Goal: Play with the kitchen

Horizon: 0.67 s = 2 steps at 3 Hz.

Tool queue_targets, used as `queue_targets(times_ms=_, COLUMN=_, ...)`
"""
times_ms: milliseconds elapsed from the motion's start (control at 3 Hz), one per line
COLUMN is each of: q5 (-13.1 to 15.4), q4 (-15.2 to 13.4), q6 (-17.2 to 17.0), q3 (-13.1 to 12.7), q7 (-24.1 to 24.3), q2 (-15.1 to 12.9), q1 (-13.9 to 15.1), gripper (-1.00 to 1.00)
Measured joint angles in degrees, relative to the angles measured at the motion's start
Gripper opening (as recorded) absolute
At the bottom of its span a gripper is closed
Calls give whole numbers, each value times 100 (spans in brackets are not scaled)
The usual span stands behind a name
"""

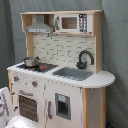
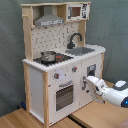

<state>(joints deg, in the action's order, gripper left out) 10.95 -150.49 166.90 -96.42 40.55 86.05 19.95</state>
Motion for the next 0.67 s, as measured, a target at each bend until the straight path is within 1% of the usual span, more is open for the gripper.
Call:
queue_targets(times_ms=333, q5=1, q4=24, q6=71, q3=-133, q7=547, q2=25, q1=136, gripper=100)
queue_targets(times_ms=667, q5=1, q4=36, q6=163, q3=-199, q7=1093, q2=69, q1=282, gripper=100)
